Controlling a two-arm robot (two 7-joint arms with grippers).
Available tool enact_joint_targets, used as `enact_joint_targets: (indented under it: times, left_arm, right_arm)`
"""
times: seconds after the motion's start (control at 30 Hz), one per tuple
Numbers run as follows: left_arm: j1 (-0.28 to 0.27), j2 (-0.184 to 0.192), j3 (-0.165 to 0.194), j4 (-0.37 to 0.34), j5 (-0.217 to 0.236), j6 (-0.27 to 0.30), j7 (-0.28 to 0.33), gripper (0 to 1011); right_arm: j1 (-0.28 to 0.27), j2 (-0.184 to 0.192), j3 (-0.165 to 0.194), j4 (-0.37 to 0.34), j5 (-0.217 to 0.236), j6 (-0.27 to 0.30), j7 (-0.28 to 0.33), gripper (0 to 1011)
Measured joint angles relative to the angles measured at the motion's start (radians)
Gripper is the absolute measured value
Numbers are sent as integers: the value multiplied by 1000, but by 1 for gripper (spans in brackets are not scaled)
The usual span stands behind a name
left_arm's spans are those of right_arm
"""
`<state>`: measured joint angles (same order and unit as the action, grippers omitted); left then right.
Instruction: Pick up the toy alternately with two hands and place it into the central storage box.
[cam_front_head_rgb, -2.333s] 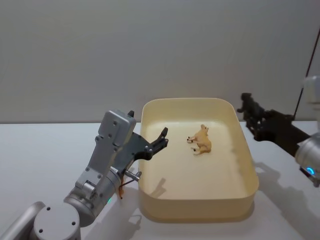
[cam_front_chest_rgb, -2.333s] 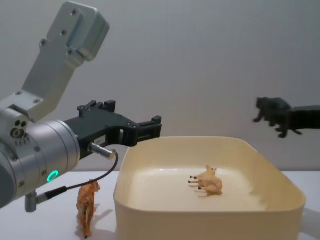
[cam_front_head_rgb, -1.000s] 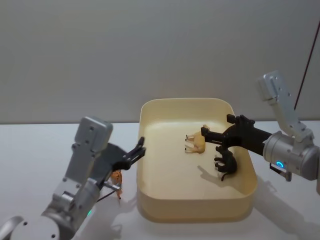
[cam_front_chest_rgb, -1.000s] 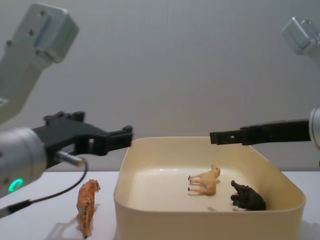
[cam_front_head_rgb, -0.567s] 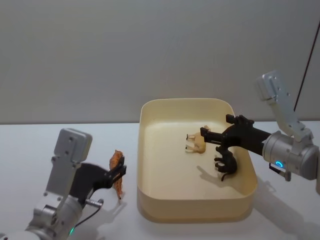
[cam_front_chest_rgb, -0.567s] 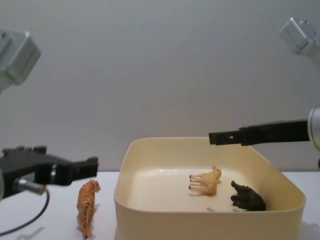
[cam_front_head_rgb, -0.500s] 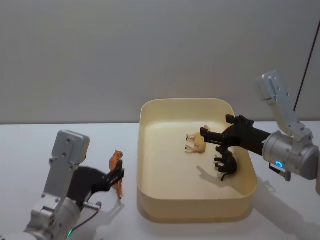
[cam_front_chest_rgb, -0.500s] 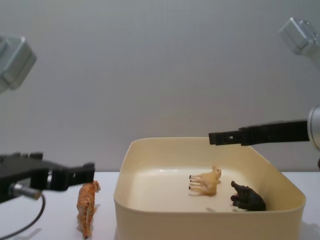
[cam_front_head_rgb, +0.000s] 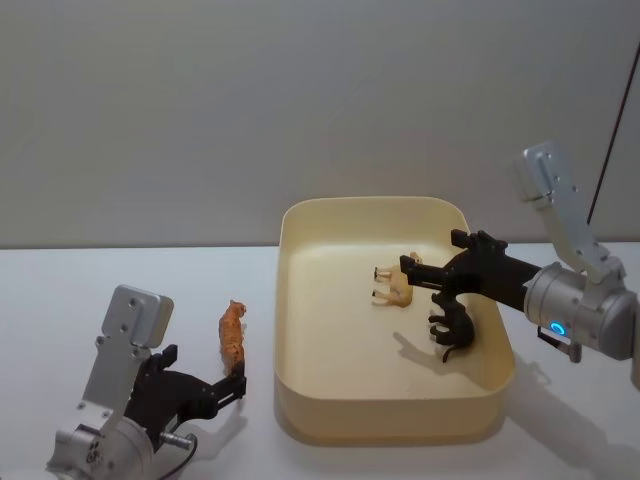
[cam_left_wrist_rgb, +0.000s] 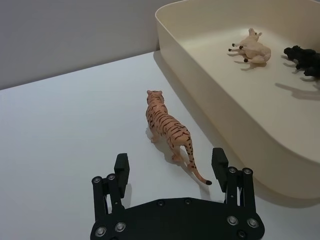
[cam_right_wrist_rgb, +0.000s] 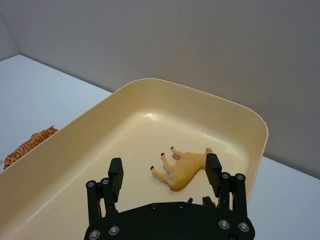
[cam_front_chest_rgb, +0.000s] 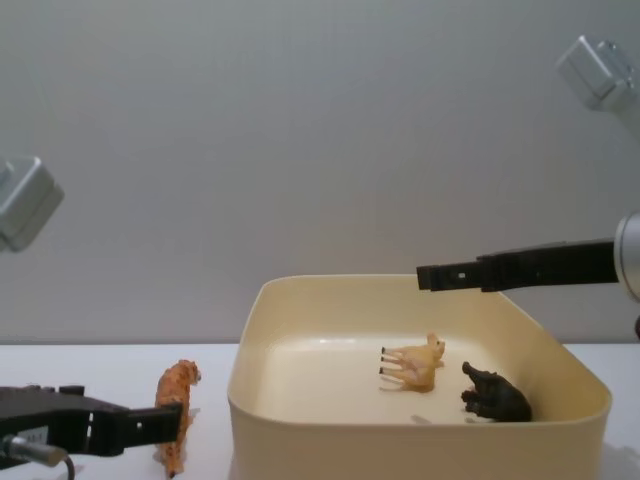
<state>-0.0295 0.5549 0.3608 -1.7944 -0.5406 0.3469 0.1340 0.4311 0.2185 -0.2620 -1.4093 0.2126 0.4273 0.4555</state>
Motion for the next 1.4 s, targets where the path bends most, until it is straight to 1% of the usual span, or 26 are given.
enact_joint_targets:
  times: [0.23, 0.43, 1.0, 1.23, 1.3, 1.4]
  left_arm:
    - [-37, -22, -5, 57, 11, -13, -64, 1001]
    - [-65, -41, -7, 100, 25, -24, -100, 1001]
    - [-126, -81, -8, 194, 54, -21, -188, 1002]
    - [-163, -105, -8, 254, 75, -38, -220, 1002]
    - [-166, -106, -8, 258, 77, -39, -222, 990]
    - [-174, -112, -8, 273, 81, -44, -230, 927]
  right_arm:
    - [0, 0, 0, 0, 0, 0, 0, 1001]
    - [1, 0, 0, 0, 0, 0, 0, 1001]
    - [1, 0, 0, 0, 0, 0, 0, 1001]
    - [0, 0, 0, 0, 0, 0, 0, 1001]
    - [0, 0, 0, 0, 0, 0, 0, 1001]
    - [1, 0, 0, 0, 0, 0, 0, 1001]
